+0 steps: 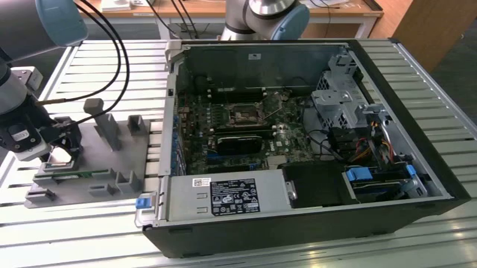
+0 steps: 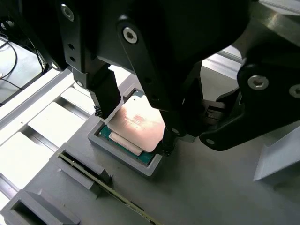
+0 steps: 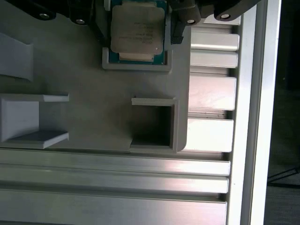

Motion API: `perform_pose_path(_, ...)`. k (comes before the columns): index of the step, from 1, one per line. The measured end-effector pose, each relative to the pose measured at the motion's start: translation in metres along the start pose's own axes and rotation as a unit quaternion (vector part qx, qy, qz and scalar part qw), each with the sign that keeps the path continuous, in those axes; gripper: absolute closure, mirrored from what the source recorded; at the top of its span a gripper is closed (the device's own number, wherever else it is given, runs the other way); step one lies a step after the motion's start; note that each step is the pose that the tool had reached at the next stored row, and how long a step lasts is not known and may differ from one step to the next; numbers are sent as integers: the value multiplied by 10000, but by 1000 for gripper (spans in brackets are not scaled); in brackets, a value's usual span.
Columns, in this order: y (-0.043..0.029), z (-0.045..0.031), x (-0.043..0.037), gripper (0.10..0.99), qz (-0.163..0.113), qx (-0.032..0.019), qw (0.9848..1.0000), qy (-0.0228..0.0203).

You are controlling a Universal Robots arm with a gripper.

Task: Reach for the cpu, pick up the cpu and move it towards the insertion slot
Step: 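Pick up the cpu and move it towards the insertion slot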

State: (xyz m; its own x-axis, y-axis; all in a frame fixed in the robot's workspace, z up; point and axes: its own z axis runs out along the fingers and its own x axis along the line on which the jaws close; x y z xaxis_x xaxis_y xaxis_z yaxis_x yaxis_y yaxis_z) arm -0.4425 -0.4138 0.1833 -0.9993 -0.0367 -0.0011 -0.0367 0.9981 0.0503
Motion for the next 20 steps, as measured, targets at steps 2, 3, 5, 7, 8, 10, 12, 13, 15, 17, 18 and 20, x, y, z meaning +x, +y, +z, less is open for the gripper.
perform_pose_path(2,3,4,1,467,0,0,10000,1)
perform_pose_path(3,3,4,1,467,0,0,10000,1)
perform_pose_path(5,3,5,1,533,1,0,10000,0)
perform_pose_path(7,4,5,1,541,1,0,10000,0)
perform_pose_path(8,4,3,1,541,1,-1,10000,-1)
perform_pose_path(10,5,-13,1,541,1,-1,10000,-1)
perform_pose_path(12,6,-37,1,541,1,-1,10000,0)
perform_pose_path(13,7,-43,1,541,2,-1,10000,-1)
perform_pose_path(15,7,-47,1,541,1,-1,10000,-2)
perform_pose_path(17,7,-53,1,541,1,0,10000,-1)
perform_pose_path(18,7,-54,1,541,1,-1,10000,-1)
perform_pose_path(20,7,-55,1,541,1,-1,10000,-1)
